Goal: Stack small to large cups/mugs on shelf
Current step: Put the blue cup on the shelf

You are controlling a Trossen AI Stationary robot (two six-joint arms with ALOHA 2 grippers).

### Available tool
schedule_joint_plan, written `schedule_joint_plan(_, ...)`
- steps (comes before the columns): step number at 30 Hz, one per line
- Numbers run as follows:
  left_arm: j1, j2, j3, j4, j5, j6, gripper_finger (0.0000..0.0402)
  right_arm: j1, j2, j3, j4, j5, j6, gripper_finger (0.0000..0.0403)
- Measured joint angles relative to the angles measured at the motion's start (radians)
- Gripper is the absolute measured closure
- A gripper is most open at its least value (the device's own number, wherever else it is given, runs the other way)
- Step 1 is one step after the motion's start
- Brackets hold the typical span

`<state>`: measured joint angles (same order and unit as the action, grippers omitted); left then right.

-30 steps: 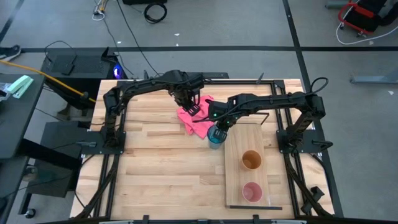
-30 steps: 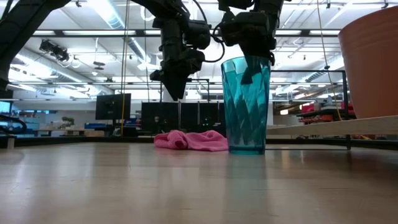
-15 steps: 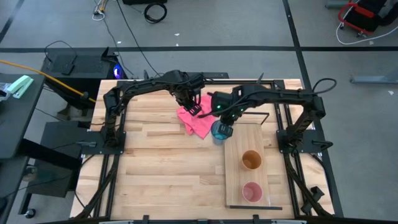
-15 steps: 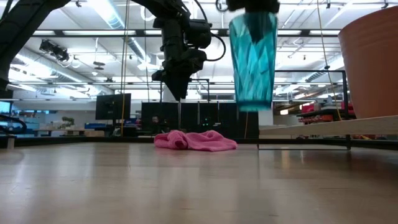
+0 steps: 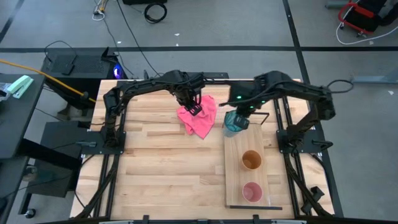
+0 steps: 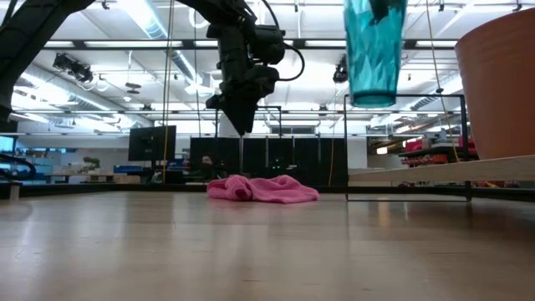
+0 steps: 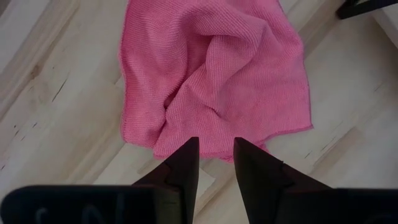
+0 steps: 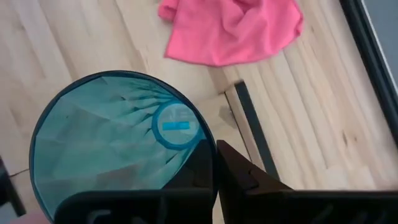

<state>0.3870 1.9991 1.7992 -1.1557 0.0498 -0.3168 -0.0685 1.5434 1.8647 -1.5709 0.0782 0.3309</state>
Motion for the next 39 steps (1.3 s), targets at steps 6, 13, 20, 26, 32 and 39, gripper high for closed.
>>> schedule_joint_plan(6, -0.011, 0.0, 0.0, 0.006, 0.0, 0.014, 0.0294, 0.004, -0.199, -0.226, -0.001, 0.007, 0.09, 0.0398)
schedule_joint_plan(13, -0.017, 0.0, 0.0, 0.02, 0.001, 0.014, 0.0294, 0.008, -0.311, -0.463, 0.123, -0.009, 0.147, 0.0398)
schedule_joint_plan(20, -0.016, 0.0, 0.0, 0.02, 0.0, -0.004, 0.0294, 0.013, -0.311, -0.575, 0.162, -0.012, 0.124, 0.0398)
schedule_joint_plan(26, -0.016, 0.0, 0.0, 0.02, 0.0, -0.012, 0.0294, 0.021, -0.324, -0.644, 0.213, -0.013, 0.118, 0.0398)
schedule_joint_plan(32, -0.016, 0.0, 0.0, 0.021, 0.0, -0.013, 0.0294, 0.021, -0.376, -0.693, 0.26, -0.012, 0.128, 0.0398)
schedule_joint_plan(39, -0.016, 0.0, 0.0, 0.021, 0.0, -0.013, 0.0294, 0.021, -0.398, -0.695, 0.267, -0.007, 0.141, 0.0398)
